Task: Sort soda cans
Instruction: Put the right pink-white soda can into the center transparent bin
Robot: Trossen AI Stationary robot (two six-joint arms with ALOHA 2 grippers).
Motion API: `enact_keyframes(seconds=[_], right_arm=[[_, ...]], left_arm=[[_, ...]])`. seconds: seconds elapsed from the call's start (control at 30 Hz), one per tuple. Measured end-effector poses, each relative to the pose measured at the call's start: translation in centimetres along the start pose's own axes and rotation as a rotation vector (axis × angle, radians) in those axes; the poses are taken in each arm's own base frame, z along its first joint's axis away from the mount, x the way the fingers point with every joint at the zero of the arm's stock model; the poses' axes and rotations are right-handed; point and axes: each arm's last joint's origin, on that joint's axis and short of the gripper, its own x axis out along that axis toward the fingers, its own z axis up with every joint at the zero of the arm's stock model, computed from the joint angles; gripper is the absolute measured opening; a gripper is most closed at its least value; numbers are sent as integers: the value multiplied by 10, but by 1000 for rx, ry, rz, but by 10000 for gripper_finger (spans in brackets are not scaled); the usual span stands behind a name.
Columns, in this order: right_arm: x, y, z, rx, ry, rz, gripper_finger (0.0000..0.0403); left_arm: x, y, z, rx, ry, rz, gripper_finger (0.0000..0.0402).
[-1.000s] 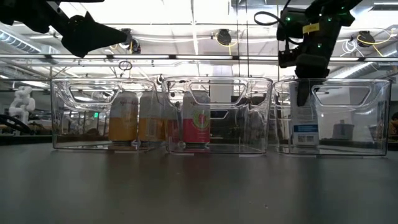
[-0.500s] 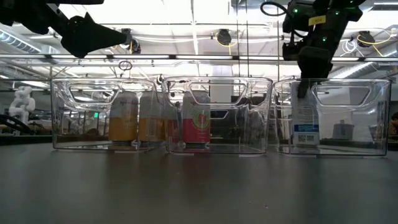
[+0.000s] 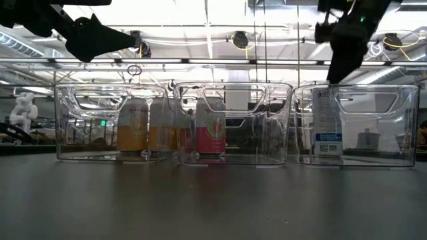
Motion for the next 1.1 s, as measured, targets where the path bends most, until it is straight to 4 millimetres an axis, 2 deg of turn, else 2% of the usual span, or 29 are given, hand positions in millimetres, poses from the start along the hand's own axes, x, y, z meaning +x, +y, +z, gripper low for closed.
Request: enact_keyframes(seconds=[0.27,0.47,0.7,0.93,1.1], right_arm=[[-56,0,2,77,-72,35,320],[-83,8,-10,154,-73,174,320],[-95,18,-21,289,-66,287,320],[-101,29,-21,404,-78,388,320],[-89,54,-11,396,-103,428,320]], left_arm=[[0,0,0,0,0,0,390],[0,0,-1,6,6,2,390],[0,0,-3,19,24,-4,390],[0,-2,-4,19,48,-96,390],[-1,-5,-4,18,71,-187,390]])
